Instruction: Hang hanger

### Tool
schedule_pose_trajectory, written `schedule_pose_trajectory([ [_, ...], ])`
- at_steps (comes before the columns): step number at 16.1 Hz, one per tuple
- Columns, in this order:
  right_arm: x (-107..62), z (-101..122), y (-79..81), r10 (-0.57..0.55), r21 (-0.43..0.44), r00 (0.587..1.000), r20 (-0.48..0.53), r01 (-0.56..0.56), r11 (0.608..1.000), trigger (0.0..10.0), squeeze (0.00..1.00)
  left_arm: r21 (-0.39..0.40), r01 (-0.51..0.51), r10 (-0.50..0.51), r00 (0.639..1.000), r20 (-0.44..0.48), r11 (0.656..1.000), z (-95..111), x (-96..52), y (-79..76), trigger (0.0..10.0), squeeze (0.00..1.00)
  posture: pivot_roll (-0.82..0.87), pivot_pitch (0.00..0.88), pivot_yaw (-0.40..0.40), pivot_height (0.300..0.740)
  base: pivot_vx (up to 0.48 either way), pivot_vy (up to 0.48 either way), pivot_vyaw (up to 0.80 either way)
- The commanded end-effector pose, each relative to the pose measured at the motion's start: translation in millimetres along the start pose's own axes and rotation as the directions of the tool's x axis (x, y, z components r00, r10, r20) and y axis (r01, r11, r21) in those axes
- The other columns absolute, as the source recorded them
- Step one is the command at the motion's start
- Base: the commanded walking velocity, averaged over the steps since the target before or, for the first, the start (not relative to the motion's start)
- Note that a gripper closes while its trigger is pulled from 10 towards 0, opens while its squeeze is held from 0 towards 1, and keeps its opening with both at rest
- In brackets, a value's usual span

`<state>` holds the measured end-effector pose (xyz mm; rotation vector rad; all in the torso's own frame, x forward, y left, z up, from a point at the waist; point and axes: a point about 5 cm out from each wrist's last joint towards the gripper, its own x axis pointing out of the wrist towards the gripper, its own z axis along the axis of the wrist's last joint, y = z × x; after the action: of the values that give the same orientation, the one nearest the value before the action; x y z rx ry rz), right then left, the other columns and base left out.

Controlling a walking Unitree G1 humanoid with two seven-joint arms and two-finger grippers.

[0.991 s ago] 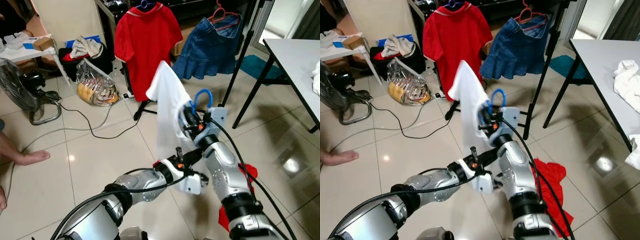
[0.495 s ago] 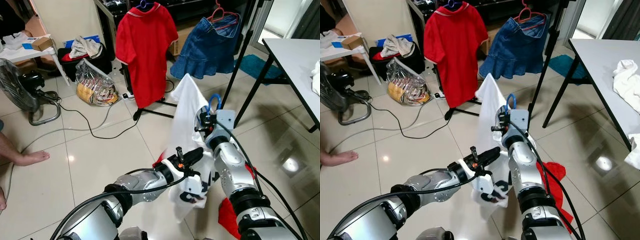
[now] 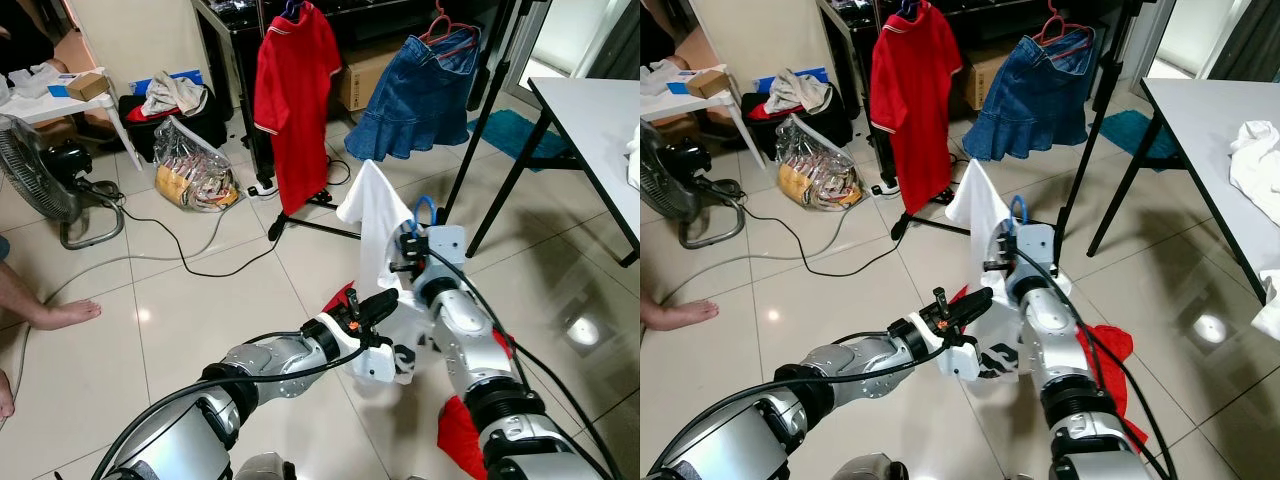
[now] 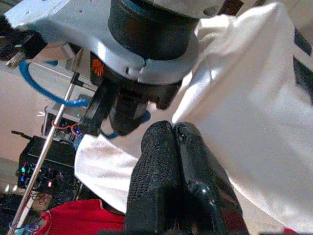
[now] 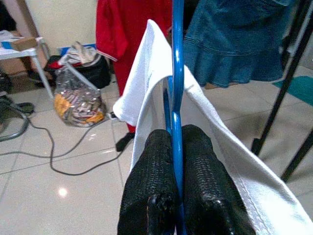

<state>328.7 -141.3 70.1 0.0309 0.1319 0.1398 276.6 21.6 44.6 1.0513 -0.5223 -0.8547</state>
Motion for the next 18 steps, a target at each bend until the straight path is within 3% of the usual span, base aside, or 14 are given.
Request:
schedule_pose_trajectory([
  [1,-0.2,3.9,-2.0,-0.012,-0.008,1.000,0.024,0.012,1.000,10.0,0.00,-0.009,-0.028,0.028,1.000,-0.006,1.000,-0.1,-0.8,1.0,4.5,0.00,0.08,0.000,0.041,0.740,0.000,0.000,0.00],
  [2,-0.2,6.3,-1.4,-0.009,-0.013,0.999,0.038,0.010,1.000,10.0,0.00,-0.013,-0.032,0.032,0.999,-0.013,0.999,-0.4,-1.1,0.7,4.9,0.00,0.08,0.000,0.041,0.740,0.000,0.000,0.00],
  [3,0.3,10.9,0.8,0.000,-0.045,0.998,0.059,0.003,0.999,10.0,0.00,-0.015,-0.037,0.037,0.999,-0.020,0.999,-1.1,-1.3,0.9,9.2,0.00,0.08,0.000,0.037,0.740,0.000,0.000,0.00],
  [4,0.9,13.6,2.8,0.006,-0.073,0.998,0.069,-0.001,0.997,10.0,0.00,-0.016,-0.043,0.043,0.999,-0.025,0.999,-1.6,-1.1,1.4,10.0,0.00,0.09,0.000,0.037,0.740,0.000,0.000,0.00],
  [7,-0.5,12.0,3.1,0.018,-0.141,0.999,0.048,-0.011,0.990,10.0,0.00,-0.006,-0.054,0.054,0.998,-0.033,0.999,-3.0,0.2,4.6,10.0,0.00,0.09,0.000,0.038,0.740,0.000,0.000,0.00],
  [10,-7.1,8.2,-4.1,0.010,-0.141,1.000,0.023,-0.006,0.990,10.0,0.00,0.008,-0.036,0.036,0.999,-0.040,0.999,-5.4,-2.7,3.0,10.0,0.00,0.08,0.000,0.043,0.740,0.000,0.000,0.00],
  [18,-13.7,1.2,2.7,0.010,-0.163,1.000,-0.019,-0.013,0.987,10.0,0.00,0.008,-0.060,0.061,0.998,-0.030,0.998,-2.8,1.3,6.7,10.0,0.00,0.08,0.000,0.041,0.740,0.000,0.000,0.00],
])
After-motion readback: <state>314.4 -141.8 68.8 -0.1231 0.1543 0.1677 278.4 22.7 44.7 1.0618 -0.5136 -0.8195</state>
